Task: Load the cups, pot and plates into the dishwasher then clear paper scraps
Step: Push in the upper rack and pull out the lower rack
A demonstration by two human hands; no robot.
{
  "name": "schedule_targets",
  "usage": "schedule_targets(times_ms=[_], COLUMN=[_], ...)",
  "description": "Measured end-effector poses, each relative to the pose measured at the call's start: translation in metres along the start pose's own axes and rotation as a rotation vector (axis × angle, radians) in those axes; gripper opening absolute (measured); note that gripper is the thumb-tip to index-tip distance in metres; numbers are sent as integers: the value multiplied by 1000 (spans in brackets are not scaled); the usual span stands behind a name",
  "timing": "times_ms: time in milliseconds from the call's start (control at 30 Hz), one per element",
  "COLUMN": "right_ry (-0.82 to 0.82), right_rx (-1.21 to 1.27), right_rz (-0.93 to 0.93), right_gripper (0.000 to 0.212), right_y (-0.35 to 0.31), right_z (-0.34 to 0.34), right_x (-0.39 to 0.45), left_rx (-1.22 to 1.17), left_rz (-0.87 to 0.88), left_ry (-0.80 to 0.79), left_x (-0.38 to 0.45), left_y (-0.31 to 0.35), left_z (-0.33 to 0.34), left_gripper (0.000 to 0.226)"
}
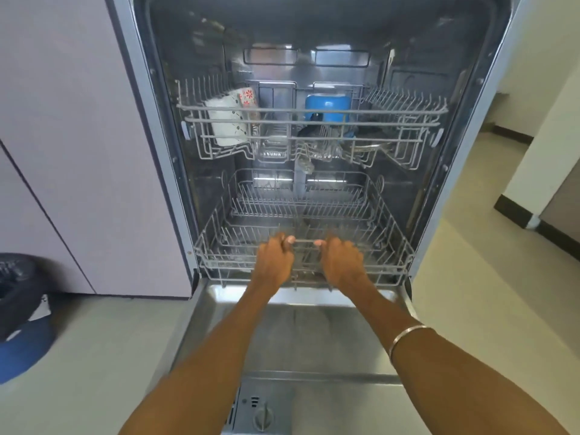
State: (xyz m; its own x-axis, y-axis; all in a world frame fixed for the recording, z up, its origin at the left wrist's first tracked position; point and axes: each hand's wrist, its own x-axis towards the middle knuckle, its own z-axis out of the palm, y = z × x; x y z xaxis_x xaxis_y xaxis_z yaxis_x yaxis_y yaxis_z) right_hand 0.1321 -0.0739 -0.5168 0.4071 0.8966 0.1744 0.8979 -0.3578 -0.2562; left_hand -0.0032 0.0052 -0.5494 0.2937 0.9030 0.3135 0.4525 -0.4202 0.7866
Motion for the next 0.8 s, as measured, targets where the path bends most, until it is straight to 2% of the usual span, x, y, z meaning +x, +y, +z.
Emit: schedule_targets(times_ms=[133,300,600,800], right_ry=[-47,7,-8,9], right_rx=[1,55,51,100], right_rz=[-24,-20,-36,-55], right_gripper=[31,37,35,34], right_y=[-3,-5,-7,-8], right_z=[-8,-13,-30,-34], right_x=[-26,-64,-130,-149], left_rx=[57,49,12,15], left_rz=[17,-13,-34,1], left_ry=[-1,16,28,60], left_x=[-27,-65,-126,-146], left_y=[16,28,39,43], left_z=[-16,-28,-44,-50], left_gripper=[27,24,28,22])
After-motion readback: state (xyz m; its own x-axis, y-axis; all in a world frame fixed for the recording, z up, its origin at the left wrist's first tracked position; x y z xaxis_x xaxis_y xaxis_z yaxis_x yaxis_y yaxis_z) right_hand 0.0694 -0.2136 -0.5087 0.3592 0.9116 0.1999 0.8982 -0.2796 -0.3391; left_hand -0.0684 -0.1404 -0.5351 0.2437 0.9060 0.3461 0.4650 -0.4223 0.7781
